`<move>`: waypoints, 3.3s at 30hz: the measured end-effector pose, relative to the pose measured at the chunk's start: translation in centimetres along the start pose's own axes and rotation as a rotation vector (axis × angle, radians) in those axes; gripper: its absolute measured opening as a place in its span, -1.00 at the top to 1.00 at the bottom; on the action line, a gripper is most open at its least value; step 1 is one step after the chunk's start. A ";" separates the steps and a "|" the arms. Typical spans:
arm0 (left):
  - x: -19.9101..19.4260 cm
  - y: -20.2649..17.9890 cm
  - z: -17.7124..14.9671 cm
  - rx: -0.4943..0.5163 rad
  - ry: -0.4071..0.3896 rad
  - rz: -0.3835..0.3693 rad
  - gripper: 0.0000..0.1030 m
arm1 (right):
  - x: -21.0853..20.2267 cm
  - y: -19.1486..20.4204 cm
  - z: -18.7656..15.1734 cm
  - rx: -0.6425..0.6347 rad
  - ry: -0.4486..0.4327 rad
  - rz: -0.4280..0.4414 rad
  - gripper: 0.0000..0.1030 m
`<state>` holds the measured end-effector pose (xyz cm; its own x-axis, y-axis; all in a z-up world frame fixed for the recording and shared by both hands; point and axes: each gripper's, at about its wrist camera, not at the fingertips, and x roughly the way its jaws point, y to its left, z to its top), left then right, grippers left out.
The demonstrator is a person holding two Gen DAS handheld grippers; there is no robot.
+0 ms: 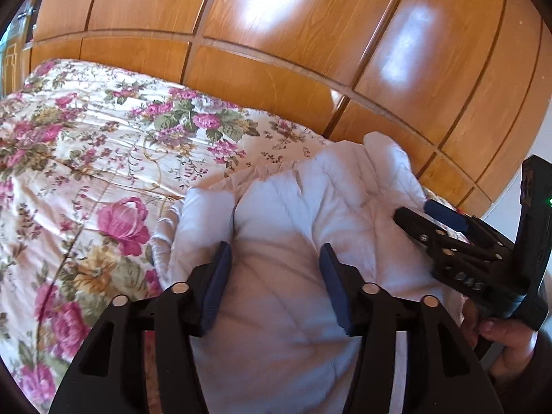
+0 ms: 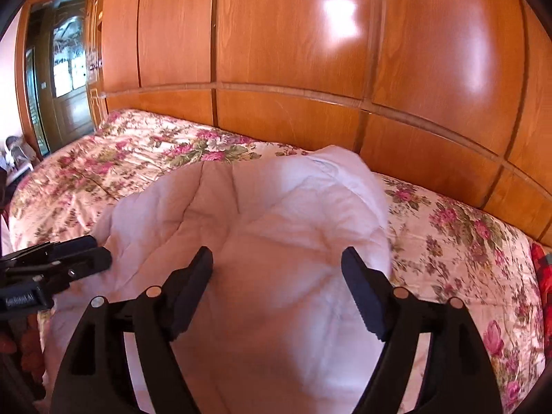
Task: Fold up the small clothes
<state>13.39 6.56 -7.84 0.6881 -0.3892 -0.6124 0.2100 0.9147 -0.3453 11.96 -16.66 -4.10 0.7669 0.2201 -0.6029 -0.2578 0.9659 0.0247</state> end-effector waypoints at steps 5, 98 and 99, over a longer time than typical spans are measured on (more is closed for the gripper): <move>-1.8 1.2 -1.1 -0.078 0.004 0.008 -0.58 | -2.1 -1.1 -1.8 0.034 0.021 -0.010 -0.56; 16.1 -3.8 11.0 0.088 0.142 -0.231 0.05 | 10.8 -13.4 0.9 0.212 -0.091 0.116 -0.05; 16.7 -3.9 11.0 0.095 0.149 -0.218 0.01 | 11.6 -13.9 0.3 0.235 -0.070 0.115 -0.06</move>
<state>31.69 -2.32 -8.92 0.5110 -0.5831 -0.6315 0.4107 0.8111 -0.4165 24.66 -27.44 -11.20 0.7815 0.3308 -0.5291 -0.2082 0.9376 0.2786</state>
